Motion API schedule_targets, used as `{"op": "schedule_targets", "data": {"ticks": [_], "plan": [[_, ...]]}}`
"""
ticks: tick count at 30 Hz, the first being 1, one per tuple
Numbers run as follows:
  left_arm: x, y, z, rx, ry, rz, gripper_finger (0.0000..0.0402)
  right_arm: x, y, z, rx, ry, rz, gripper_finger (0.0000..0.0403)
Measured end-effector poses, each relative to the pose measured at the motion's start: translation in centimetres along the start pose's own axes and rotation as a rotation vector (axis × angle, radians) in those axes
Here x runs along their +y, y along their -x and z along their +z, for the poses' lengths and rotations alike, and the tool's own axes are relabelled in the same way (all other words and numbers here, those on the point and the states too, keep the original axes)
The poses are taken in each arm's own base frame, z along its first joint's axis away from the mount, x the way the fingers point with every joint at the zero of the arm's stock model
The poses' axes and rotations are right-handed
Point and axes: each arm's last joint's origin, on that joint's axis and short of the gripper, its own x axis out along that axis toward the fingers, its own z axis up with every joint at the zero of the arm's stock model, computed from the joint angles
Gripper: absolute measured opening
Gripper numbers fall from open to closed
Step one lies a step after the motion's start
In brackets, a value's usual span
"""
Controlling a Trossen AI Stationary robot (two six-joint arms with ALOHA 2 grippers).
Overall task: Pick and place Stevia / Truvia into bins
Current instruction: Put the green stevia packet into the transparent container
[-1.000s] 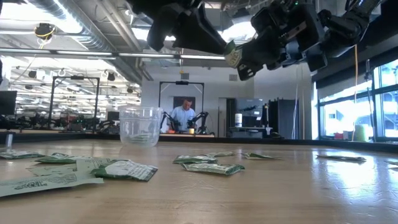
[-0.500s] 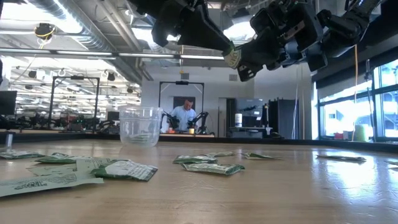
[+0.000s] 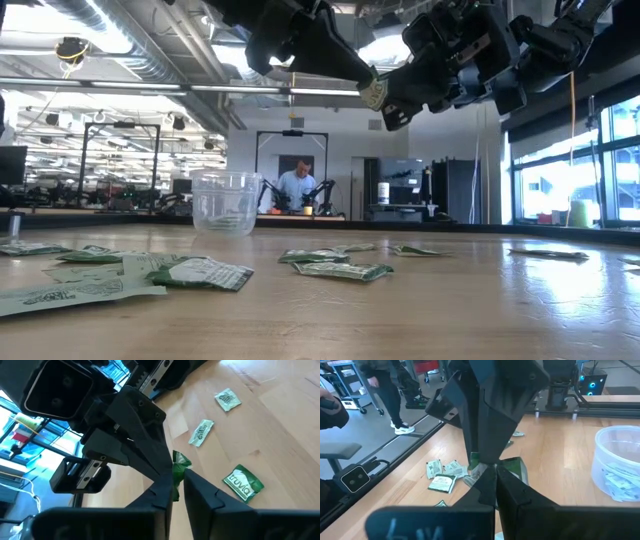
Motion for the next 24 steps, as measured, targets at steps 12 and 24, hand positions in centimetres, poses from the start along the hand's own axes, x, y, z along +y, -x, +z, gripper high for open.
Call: {"op": "schedule_targets", "data": {"ticks": [12,24], "plan": [[-0.1,0.0,-0.1,0.013,-0.006,-0.005,0.0002,-0.1,0.0,0.1,-0.011,0.013,-0.032,0.0017],[0.0,0.3,-0.5,0.072,0.098,0.026,0.0002,-0.9,1.4,1.2,-0.029,0.037,-0.184,0.015]]}}
